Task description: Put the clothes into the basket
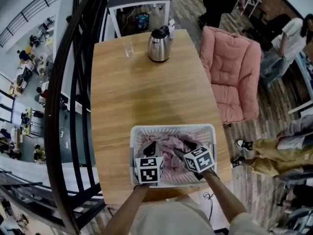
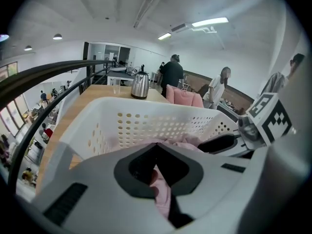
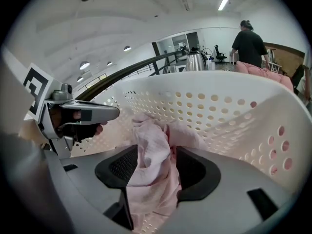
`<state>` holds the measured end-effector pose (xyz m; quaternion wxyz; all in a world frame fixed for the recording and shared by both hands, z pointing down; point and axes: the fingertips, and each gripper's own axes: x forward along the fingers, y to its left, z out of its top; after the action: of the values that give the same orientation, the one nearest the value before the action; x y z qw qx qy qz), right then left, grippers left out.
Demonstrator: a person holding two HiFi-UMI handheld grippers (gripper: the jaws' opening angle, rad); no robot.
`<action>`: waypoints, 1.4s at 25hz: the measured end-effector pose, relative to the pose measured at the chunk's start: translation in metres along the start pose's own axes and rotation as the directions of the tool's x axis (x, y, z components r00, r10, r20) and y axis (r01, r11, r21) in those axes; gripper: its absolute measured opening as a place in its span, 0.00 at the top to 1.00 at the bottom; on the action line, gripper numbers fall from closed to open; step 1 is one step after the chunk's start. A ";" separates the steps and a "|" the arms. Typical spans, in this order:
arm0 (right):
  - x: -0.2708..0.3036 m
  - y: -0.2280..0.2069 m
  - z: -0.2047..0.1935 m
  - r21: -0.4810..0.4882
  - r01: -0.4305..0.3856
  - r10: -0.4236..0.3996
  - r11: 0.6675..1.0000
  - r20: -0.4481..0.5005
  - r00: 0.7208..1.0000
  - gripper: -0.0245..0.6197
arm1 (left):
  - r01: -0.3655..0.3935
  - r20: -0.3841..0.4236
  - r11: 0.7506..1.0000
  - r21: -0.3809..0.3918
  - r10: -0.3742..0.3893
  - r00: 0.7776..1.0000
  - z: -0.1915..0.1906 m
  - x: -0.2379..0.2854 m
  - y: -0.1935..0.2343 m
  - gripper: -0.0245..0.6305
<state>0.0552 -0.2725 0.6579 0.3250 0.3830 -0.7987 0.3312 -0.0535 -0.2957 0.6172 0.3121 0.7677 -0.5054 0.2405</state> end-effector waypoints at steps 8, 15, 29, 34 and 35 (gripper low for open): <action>-0.025 0.007 0.014 0.029 -0.014 0.012 0.999 0.069 0.998 0.62 | -0.009 0.033 0.999 0.034 0.007 0.999 0.018 -0.022 -0.014 0.96; -0.042 0.011 0.032 0.042 0.004 -0.010 0.999 0.126 0.992 0.80 | -0.014 0.067 0.999 0.038 0.012 0.998 0.022 -0.035 -0.025 0.96; -0.098 0.042 0.075 0.046 -0.006 -0.012 0.999 0.377 0.926 0.88 | -0.017 0.143 1.000 0.011 0.015 0.990 0.026 -0.067 -0.039 0.96; -0.115 0.055 0.075 0.010 0.004 -0.008 1.000 0.419 0.908 0.88 | -0.019 0.177 1.000 0.000 0.019 0.984 0.026 -0.087 -0.052 0.96; -0.117 0.057 0.075 0.009 0.005 -0.008 1.000 0.426 0.904 0.89 | -0.020 0.182 1.000 0.000 0.020 0.983 0.026 -0.090 -0.054 0.96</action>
<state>0.0467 -0.2566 0.5089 0.1422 0.4502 -0.8478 0.2416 -0.0360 -0.2420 0.5249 0.2614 0.7816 -0.5393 0.1729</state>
